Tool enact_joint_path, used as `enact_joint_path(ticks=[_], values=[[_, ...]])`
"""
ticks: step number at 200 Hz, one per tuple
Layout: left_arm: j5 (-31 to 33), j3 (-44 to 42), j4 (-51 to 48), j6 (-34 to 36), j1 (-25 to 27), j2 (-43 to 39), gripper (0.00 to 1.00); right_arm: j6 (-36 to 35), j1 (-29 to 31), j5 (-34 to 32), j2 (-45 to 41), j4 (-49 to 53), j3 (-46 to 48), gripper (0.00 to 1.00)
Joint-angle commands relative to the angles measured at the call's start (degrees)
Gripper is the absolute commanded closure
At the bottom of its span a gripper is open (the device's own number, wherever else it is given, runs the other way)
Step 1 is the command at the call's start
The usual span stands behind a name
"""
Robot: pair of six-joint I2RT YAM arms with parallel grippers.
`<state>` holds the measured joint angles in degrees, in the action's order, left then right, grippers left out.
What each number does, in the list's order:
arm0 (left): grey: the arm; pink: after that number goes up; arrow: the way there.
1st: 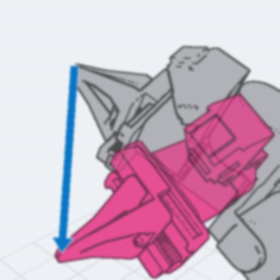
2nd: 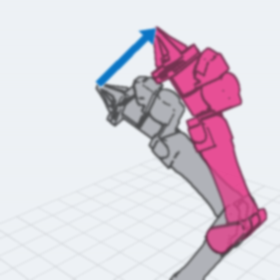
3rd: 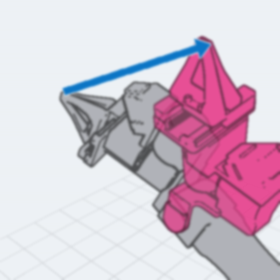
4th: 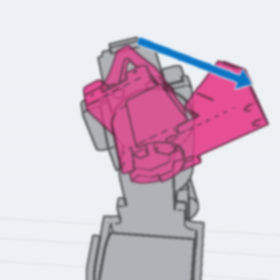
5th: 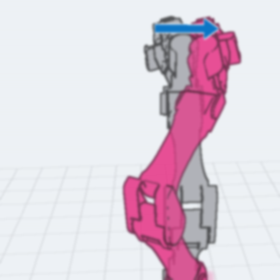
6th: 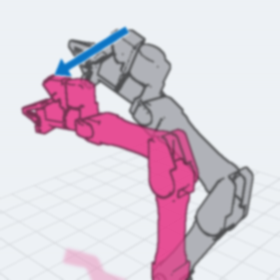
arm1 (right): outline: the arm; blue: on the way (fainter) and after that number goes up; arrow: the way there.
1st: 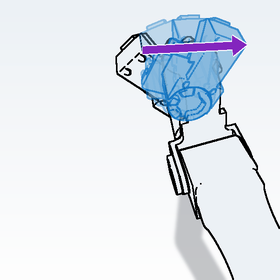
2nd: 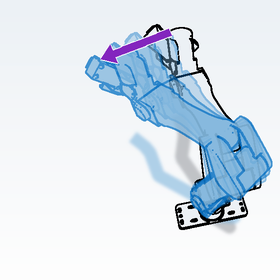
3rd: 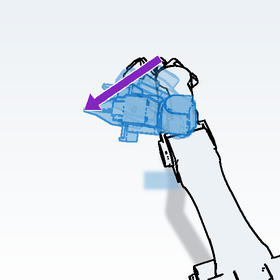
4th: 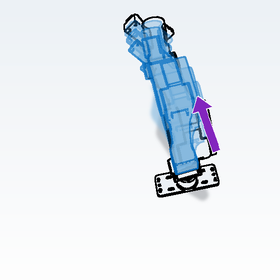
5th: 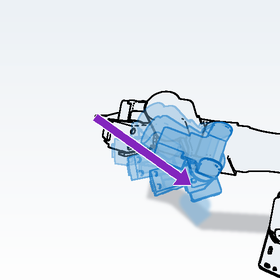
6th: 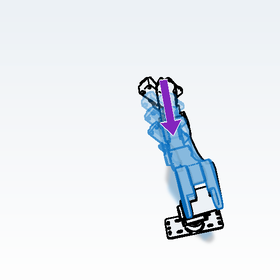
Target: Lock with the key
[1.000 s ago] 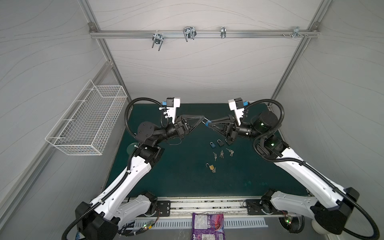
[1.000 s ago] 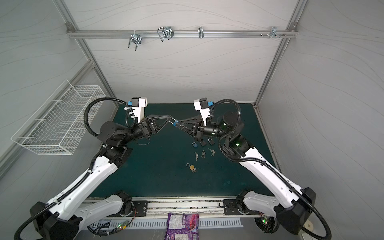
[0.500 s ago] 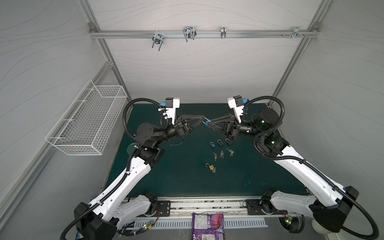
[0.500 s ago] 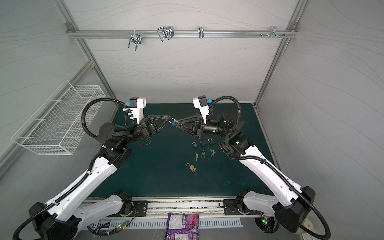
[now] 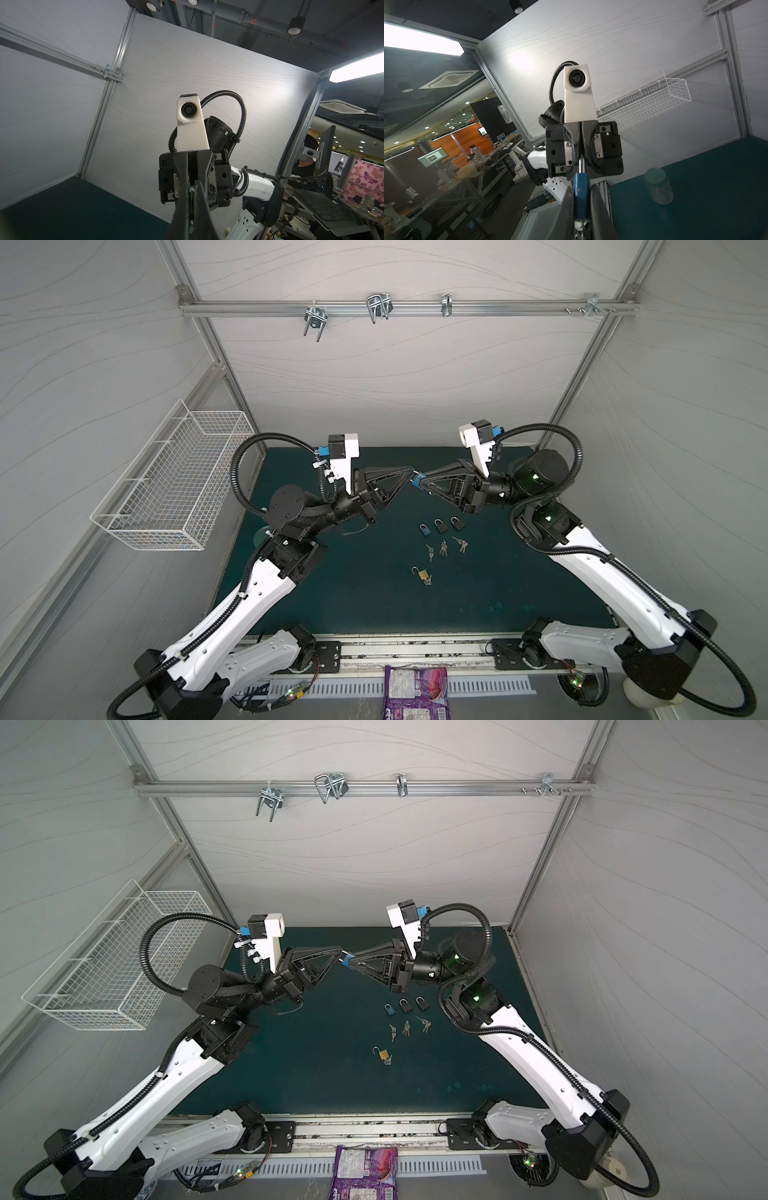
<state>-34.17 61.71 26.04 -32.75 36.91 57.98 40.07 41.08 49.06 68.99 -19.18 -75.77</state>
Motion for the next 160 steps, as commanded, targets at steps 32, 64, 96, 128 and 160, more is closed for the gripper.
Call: enact_joint_path(ticks=[32, 64, 96, 128, 160], values=[[-13.33, -4.21, -16.81, 3.42, 1.35, 4.00, 1.00, -6.40, 0.45, -5.26, -0.26, 1.17, -3.48, 1.00], [-14.57, -3.20, -5.79, -5.67, -8.96, 1.60, 1.00, -13.77, 0.24, -2.78, -4.78, 9.98, 3.88, 1.00], [-15.26, 0.15, 1.48, -10.87, -12.18, 2.56, 1.00, -12.49, -2.17, -6.88, -10.47, 9.90, 12.48, 0.57], [-15.70, 1.26, 2.34, -11.96, -12.30, 2.67, 1.00, -10.19, -5.42, -8.88, -13.35, 11.22, 15.30, 0.50], [-15.75, 0.74, 3.11, -12.90, -12.31, 2.61, 1.00, -6.71, -5.63, -3.29, -11.55, 7.29, 14.70, 0.51]])
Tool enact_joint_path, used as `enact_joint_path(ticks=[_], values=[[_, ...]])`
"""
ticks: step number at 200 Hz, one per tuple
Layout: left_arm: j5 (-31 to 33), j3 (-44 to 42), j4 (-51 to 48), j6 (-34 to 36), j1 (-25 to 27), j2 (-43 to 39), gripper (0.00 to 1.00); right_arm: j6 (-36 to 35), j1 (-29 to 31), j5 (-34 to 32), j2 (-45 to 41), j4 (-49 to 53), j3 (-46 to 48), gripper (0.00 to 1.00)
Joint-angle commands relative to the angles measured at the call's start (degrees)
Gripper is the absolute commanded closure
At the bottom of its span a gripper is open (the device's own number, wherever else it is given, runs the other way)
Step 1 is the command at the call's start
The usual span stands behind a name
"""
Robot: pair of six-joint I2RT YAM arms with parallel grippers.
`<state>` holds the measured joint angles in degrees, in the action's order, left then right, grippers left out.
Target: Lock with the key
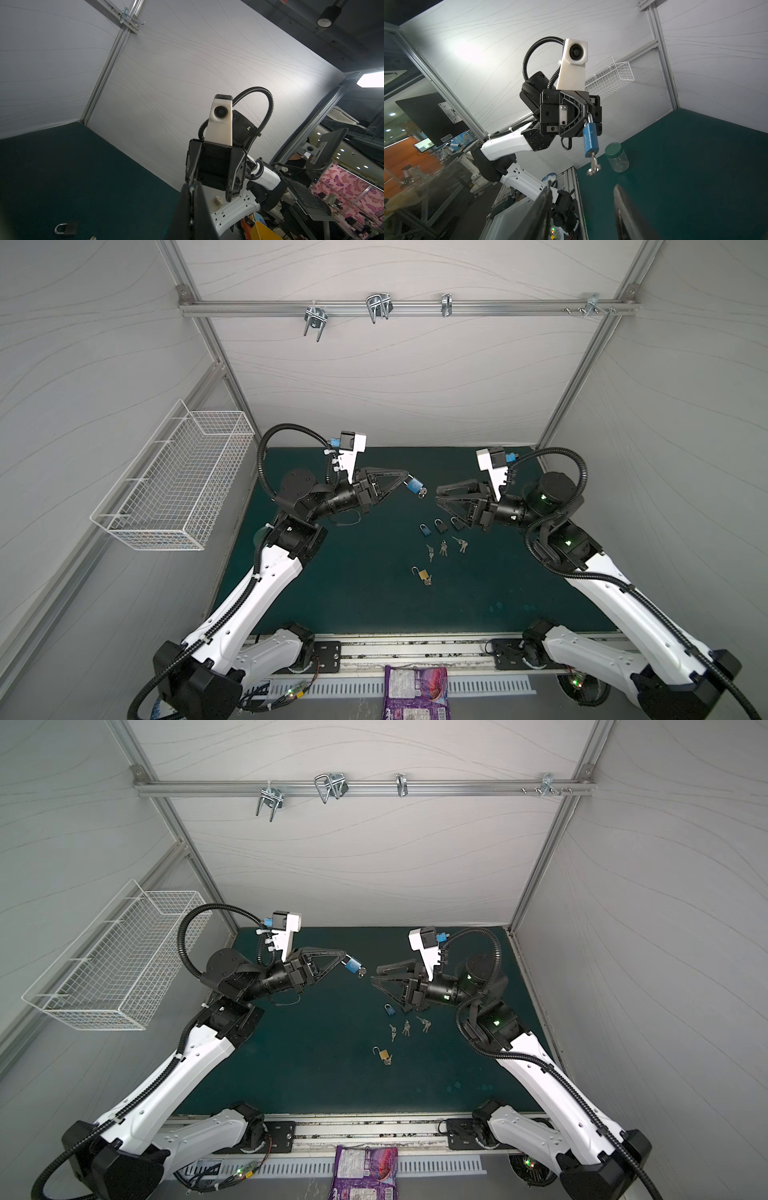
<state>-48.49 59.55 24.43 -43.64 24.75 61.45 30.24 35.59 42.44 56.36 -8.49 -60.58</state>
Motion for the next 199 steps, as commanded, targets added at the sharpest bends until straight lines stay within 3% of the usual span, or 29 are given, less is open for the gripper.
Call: enact_joint_path(ticks=[1, 59, 96, 129, 199], values=[[-1.47, 2.92, 4.70, -2.04, -0.15, -0.83, 1.00, 3.23, -0.16, 3.43, 1.14, -3.52, -0.54, 0.51], [-2.48, 3.13, 5.28, -3.08, -0.06, -0.28, 1.00, 7.97, 0.18, 7.80, 6.14, -8.77, -4.49, 0.61], [-2.62, 3.27, 4.83, -2.86, -0.06, -0.37, 1.00, 7.71, 0.82, 7.77, 7.63, -7.63, -5.43, 0.71], [-2.52, 3.12, 4.45, -2.41, -0.06, -0.58, 1.00, 6.24, 1.42, 7.78, 8.04, -5.31, -5.80, 0.74], [-2.16, 2.80, 4.67, -2.19, -0.06, -0.80, 1.00, 5.92, 1.82, 7.48, 7.63, -4.28, -5.34, 1.00]])
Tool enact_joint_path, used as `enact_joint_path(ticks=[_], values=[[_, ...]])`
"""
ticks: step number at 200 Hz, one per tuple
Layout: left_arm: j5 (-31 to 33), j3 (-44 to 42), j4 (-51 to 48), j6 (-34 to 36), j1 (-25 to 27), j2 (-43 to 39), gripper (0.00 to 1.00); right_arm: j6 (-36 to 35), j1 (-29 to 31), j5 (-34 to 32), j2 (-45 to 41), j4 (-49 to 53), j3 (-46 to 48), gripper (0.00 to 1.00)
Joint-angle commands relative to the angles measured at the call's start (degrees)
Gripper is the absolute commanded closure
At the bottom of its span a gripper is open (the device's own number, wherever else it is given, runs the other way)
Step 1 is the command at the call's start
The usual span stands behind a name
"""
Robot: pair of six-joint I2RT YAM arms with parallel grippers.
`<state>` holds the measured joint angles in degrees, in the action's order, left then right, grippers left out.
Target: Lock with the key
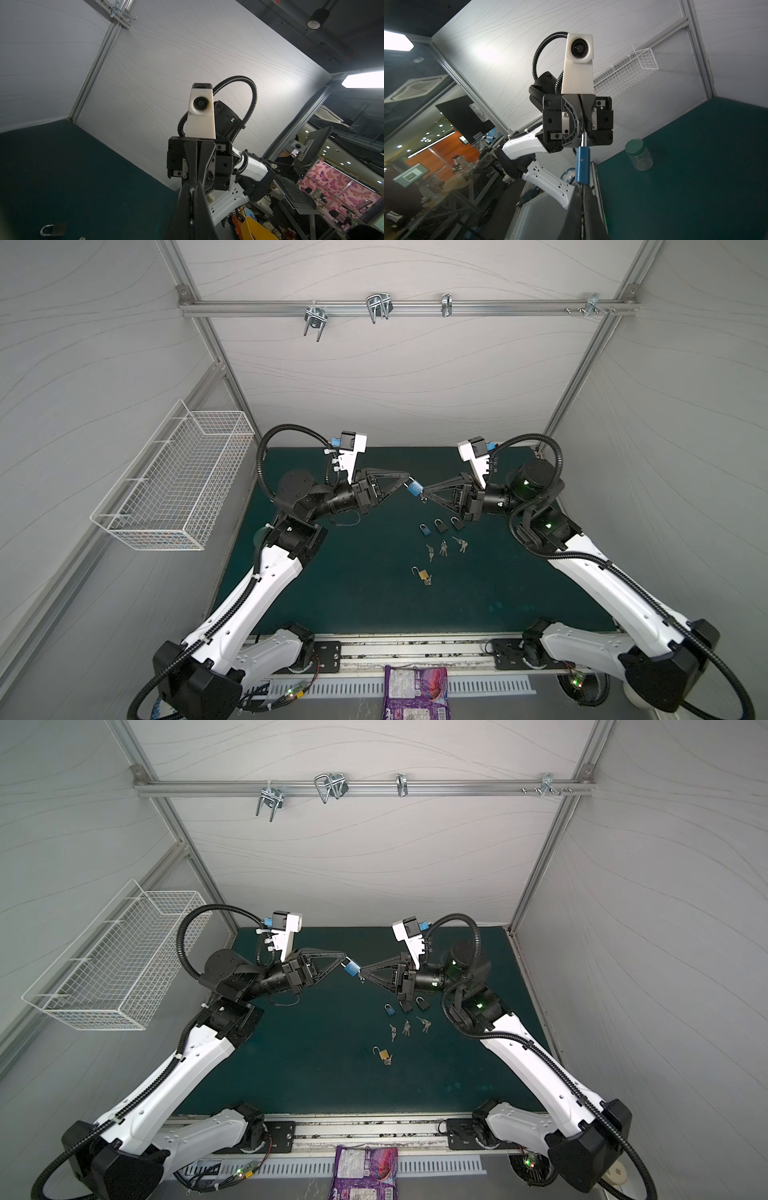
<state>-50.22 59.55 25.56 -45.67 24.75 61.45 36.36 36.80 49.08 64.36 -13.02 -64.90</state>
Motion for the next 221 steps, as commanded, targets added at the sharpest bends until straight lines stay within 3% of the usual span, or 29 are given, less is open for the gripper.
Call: enact_joint_path(ticks=[1, 42, 91, 130, 146, 166, 182, 221], values=[[-0.47, 2.74, 3.53, -0.19, -0.06, -0.80, 1.00, -0.22, 0.63, 0.84, -0.42, 0.26, -1.01, 1.00], [1.57, 2.42, 2.48, 0.54, -0.63, -1.73, 1.00, -2.58, 0.61, 1.02, -1.77, 3.46, -0.01, 1.00], [0.61, 2.70, 8.01, -5.70, -7.26, -2.75, 1.00, -6.93, -0.71, 1.58, -4.78, 10.26, 2.67, 1.00], [0.27, 3.56, 7.56, -5.56, -7.93, -2.82, 1.00, -11.11, -1.89, -0.12, -7.10, 16.32, 4.41, 1.00], [1.38, 3.62, -0.30, -0.64, -7.97, -3.28, 1.00, -16.18, -1.60, -5.73, -7.08, 23.83, 4.35, 1.00], [7.42, 4.22, -21.52, 11.37, -7.65, -4.35, 1.00, -24.88, 0.36, -18.35, -4.48, 36.71, 4.20, 1.00], [11.90, 2.93, -30.85, 15.47, -7.23, -4.83, 1.00, -26.15, 1.76, -26.62, -2.49, 39.64, 7.06, 1.00], [24.24, -4.67, -41.55, 18.43, -2.09, -4.68, 1.00, -24.64, 2.94, -29.46, 6.24, 38.19, 12.09, 1.00]])
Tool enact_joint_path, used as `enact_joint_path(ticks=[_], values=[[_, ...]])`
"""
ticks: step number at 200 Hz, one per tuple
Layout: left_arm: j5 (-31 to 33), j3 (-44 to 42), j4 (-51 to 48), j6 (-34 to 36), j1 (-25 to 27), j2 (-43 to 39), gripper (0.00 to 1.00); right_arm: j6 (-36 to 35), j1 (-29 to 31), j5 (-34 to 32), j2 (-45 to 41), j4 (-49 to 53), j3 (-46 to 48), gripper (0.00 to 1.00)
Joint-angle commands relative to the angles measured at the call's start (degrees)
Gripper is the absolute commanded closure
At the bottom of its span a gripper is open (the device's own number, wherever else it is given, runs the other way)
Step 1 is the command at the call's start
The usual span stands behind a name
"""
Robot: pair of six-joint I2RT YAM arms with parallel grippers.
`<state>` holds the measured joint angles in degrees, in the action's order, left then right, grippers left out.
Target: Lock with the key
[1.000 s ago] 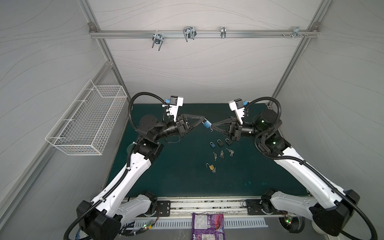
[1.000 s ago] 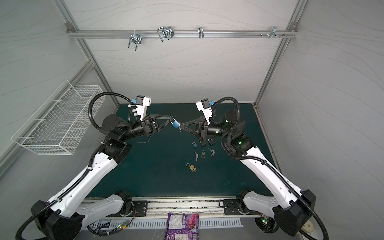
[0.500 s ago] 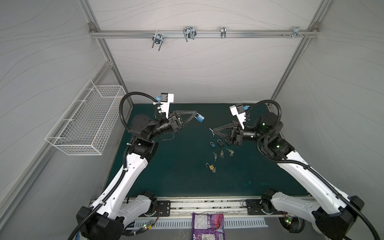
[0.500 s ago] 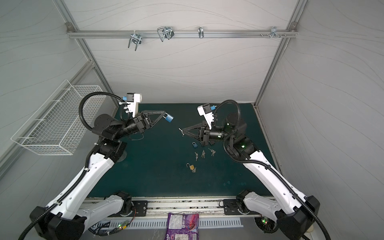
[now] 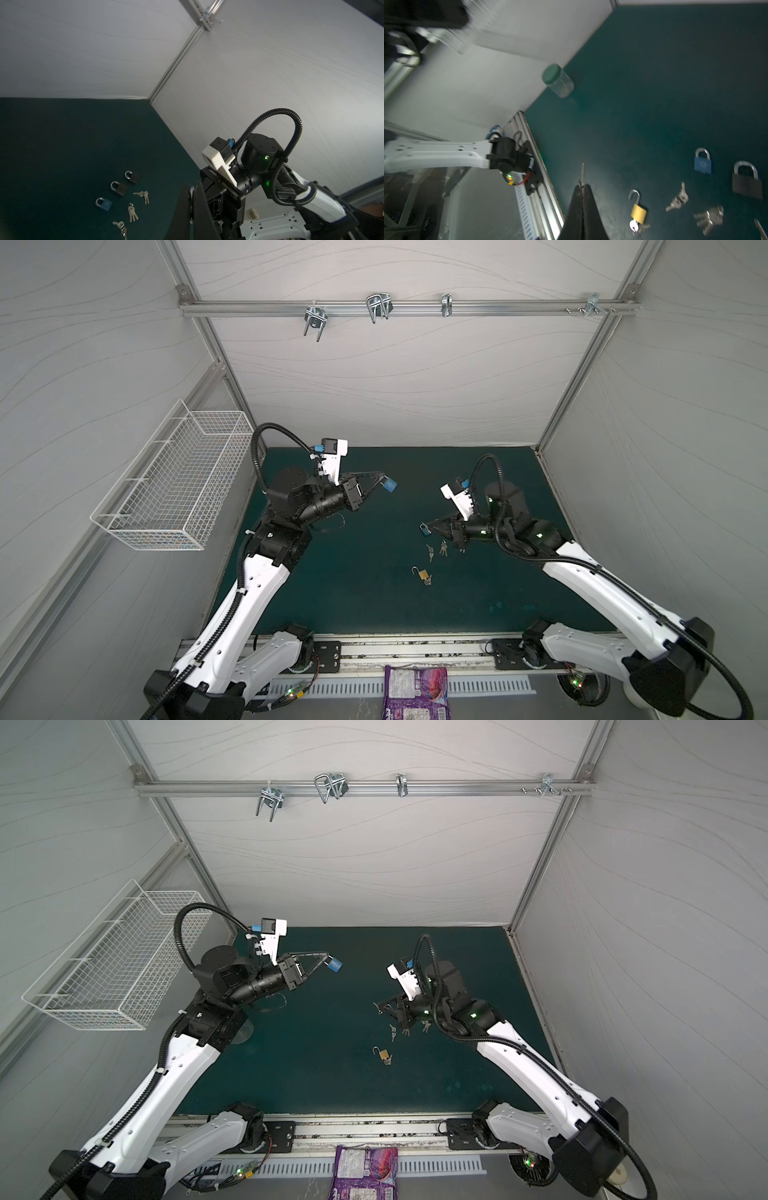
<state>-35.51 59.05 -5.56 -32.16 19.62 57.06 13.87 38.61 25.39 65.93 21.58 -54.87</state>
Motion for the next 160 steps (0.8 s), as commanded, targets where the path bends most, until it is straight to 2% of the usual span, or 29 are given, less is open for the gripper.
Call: enact_joint_path(ticks=[1, 26, 52, 100, 160], values=[[9.69, -4.41, -10.34, 4.88, 3.14, -0.28, 1.00, -2.07, 1.21, -5.78, 4.96, 3.44, 2.10, 1.00], [12.01, -11.24, -6.16, 1.20, 4.78, 1.03, 1.00, -2.40, 2.66, -6.14, 12.31, 0.75, 1.67, 1.00], [11.05, -15.52, -1.33, -1.64, 5.08, 3.10, 1.00, -3.57, 3.46, -4.95, 19.69, -1.34, 0.09, 1.00], [10.25, -19.07, 2.45, -3.89, 5.08, 5.16, 1.00, -6.25, 3.75, -5.07, 29.17, -3.16, -2.07, 1.00], [9.43, -20.54, 5.12, -5.59, 5.07, 5.43, 1.00, -7.66, 2.95, -5.21, 35.12, -2.86, -4.57, 1.00]])
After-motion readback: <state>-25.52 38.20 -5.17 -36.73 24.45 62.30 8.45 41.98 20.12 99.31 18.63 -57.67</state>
